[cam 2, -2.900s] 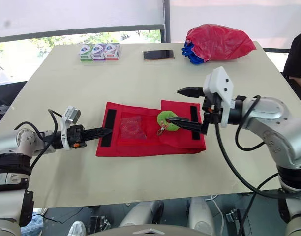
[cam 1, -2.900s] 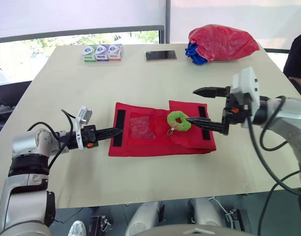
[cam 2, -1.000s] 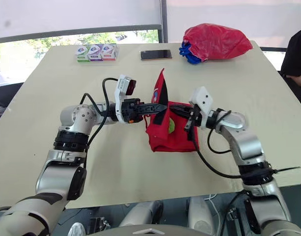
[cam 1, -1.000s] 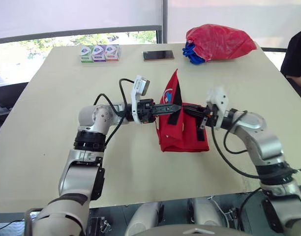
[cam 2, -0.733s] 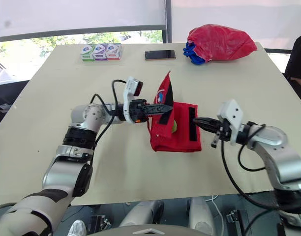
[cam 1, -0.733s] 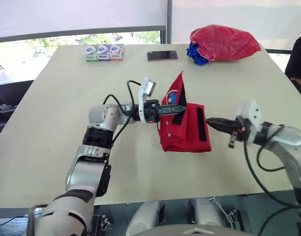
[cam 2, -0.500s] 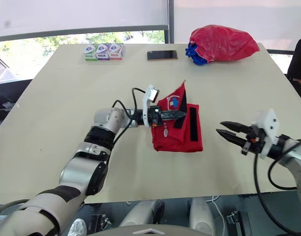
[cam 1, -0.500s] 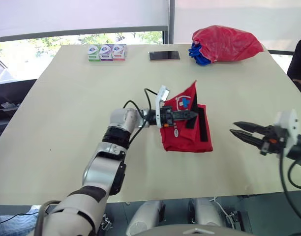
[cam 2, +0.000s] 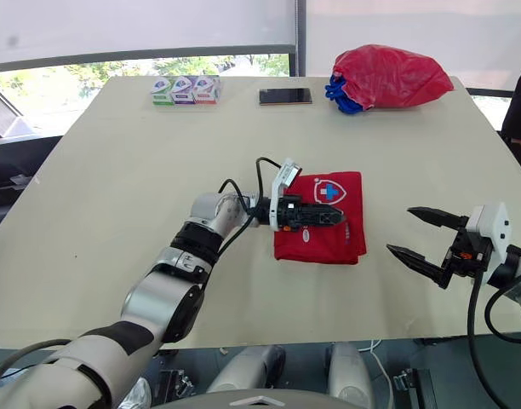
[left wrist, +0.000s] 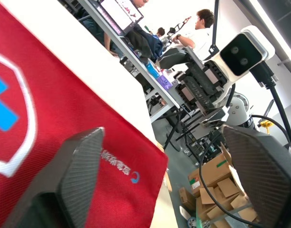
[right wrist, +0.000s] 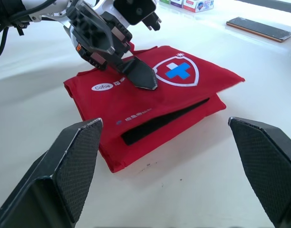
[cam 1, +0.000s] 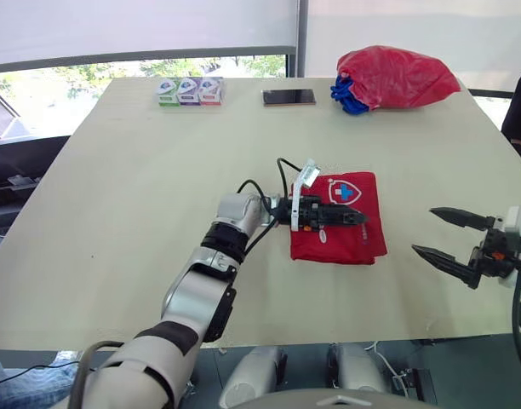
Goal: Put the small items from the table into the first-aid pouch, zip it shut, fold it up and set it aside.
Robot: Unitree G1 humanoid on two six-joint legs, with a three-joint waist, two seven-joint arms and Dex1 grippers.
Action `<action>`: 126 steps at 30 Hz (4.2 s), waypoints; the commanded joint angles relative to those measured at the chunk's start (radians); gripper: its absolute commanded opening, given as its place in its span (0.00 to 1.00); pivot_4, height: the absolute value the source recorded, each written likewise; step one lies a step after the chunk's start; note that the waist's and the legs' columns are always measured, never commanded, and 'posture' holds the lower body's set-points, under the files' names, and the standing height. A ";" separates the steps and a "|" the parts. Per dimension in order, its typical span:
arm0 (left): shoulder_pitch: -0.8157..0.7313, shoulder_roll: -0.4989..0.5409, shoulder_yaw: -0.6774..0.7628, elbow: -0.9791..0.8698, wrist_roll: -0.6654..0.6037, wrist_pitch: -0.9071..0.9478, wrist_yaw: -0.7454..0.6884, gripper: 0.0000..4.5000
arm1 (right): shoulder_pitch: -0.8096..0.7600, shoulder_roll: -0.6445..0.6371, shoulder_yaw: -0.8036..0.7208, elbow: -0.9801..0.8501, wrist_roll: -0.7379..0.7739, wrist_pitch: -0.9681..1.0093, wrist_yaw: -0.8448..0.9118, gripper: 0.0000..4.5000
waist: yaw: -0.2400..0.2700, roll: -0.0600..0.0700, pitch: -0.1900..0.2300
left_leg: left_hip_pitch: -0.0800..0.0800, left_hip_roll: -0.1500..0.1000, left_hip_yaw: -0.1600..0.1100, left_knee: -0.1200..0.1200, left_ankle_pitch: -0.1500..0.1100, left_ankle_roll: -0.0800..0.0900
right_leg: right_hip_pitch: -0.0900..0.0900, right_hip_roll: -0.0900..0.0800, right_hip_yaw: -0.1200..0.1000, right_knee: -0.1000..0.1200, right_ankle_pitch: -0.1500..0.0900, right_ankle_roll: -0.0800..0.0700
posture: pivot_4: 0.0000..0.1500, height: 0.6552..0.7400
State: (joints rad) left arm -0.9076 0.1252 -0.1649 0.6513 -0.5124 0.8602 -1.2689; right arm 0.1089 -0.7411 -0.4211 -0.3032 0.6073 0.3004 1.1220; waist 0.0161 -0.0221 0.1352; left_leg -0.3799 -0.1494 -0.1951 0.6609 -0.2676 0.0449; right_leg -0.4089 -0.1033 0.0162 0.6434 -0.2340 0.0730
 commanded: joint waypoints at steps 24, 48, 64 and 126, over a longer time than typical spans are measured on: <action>-0.039 -0.019 -0.259 -0.090 0.446 -0.804 0.074 0.80 | 0.030 -0.017 -0.052 0.084 0.023 -0.099 0.042 1.00 | 0.002 0.000 0.000 | -0.001 0.000 0.001 0.000 0.000 0.000 | 0.000 -0.002 0.000 -0.001 0.000 0.000 | 1.00 1.00; -0.059 -0.103 -0.177 0.126 0.471 -0.853 0.079 0.01 | 0.057 -0.027 -0.063 0.082 0.019 -0.114 0.038 1.00 | -0.002 0.005 -0.016 | 0.002 0.000 0.001 0.001 -0.002 0.003 | 0.003 0.001 0.000 -0.001 -0.001 0.002 | 1.00 1.00; -0.286 -0.117 -0.229 0.551 0.712 -0.953 0.271 0.01 | 0.046 -0.005 -0.061 0.104 0.008 -0.167 0.020 1.00 | 0.000 0.005 -0.014 | -0.002 -0.003 -0.001 0.005 -0.003 0.004 | 0.001 0.000 -0.001 0.000 -0.001 0.004 | 1.00 1.00; 0.310 0.774 0.230 -0.766 -0.081 -0.405 -0.153 1.00 | -0.725 0.579 -0.257 0.408 0.131 0.316 -1.274 0.01 | -0.028 0.016 -0.007 | 0.001 -0.004 -0.002 -0.002 -0.003 0.004 | -0.003 0.002 0.007 0.000 -0.001 0.003 | 1.00 1.00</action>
State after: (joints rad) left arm -0.5752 0.9017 0.0554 -0.1172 -0.5910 0.4717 -1.4301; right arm -0.5831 -0.1609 -0.6372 0.1182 0.7239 0.6845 -0.0993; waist -0.0117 -0.0065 0.1281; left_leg -0.3790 -0.1536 -0.1966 0.6581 -0.2705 0.0488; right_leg -0.4125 -0.1017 0.0238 0.6434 -0.2350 0.0757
